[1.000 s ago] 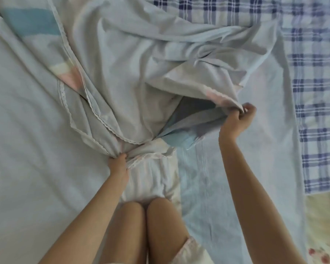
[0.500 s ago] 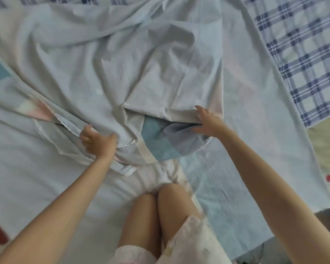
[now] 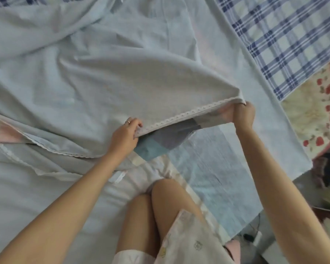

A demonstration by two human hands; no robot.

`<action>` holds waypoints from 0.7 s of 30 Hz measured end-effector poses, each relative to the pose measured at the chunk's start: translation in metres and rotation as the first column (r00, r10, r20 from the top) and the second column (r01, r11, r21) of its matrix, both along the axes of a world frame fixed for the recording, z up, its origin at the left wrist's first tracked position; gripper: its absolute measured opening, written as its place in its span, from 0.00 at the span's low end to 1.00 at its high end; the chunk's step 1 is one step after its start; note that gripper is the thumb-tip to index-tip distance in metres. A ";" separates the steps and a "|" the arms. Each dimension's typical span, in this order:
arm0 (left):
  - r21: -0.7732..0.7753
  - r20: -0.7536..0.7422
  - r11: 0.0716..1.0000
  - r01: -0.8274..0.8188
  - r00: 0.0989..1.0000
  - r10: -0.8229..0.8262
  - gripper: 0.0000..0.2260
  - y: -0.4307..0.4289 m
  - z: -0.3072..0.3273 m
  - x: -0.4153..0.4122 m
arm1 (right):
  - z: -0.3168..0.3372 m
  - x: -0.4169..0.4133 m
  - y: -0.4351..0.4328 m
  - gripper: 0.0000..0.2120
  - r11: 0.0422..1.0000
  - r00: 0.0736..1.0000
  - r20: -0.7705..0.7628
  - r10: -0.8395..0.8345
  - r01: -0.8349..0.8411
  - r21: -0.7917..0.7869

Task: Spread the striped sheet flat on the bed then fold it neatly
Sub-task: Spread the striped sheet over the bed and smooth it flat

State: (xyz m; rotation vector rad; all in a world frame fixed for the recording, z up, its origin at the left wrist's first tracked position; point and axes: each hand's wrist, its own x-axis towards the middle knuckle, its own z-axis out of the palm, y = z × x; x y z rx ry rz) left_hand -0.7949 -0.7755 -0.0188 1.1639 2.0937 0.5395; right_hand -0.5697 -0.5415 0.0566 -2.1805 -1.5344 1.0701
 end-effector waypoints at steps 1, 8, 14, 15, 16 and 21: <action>-0.032 -0.021 0.997 0.075 0.997 -0.075 0.17 -0.002 -0.002 0.009 | -0.004 0.004 0.006 0.06 0.992 0.990 -0.110 -0.094 0.083 -0.098; -0.098 -0.087 0.975 0.200 0.974 -0.208 0.08 0.001 0.001 0.055 | 0.025 0.054 0.042 0.10 0.899 0.902 -0.352 0.248 -0.350 -0.264; 0.078 -0.222 0.949 0.305 0.933 -0.282 0.08 -0.006 0.009 0.069 | 0.021 0.065 0.055 0.16 0.971 0.971 0.079 0.227 -0.232 0.055; 0.093 -0.221 0.952 0.293 0.938 -0.267 0.07 -0.007 0.008 0.070 | 0.017 0.063 0.053 0.16 0.975 0.972 0.109 0.209 -0.216 0.056; 0.125 -0.222 0.951 0.283 0.942 -0.251 0.06 -0.006 0.007 0.072 | 0.011 0.062 0.054 0.15 0.982 0.973 0.137 0.186 -0.190 0.019; 0.185 -0.200 0.919 0.349 0.929 -0.312 0.11 -0.003 0.017 0.084 | -0.015 0.071 0.059 0.09 0.966 0.946 0.255 0.200 -0.147 -0.213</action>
